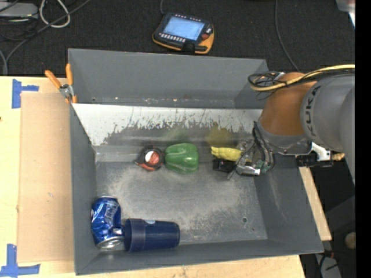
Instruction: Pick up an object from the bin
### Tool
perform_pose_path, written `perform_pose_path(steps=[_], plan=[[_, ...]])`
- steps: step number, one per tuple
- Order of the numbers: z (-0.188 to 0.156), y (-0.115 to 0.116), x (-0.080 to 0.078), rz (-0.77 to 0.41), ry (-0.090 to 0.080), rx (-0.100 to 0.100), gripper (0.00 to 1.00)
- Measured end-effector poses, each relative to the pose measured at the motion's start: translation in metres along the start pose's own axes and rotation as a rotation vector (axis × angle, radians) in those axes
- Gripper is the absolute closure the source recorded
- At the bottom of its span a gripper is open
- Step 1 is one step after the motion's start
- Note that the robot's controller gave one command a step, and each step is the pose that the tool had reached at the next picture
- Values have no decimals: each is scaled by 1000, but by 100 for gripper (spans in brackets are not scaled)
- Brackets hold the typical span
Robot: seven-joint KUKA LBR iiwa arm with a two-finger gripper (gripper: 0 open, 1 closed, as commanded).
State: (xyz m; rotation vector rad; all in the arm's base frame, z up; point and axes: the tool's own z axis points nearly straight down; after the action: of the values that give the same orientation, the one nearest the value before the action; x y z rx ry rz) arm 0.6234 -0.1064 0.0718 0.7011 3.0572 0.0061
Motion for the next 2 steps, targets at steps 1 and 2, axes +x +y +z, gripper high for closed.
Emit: perform_pose_path(steps=[1,2], plan=[[0,0,0,-2,0,1,100],[-25,0,0,-4,0,0,100]])
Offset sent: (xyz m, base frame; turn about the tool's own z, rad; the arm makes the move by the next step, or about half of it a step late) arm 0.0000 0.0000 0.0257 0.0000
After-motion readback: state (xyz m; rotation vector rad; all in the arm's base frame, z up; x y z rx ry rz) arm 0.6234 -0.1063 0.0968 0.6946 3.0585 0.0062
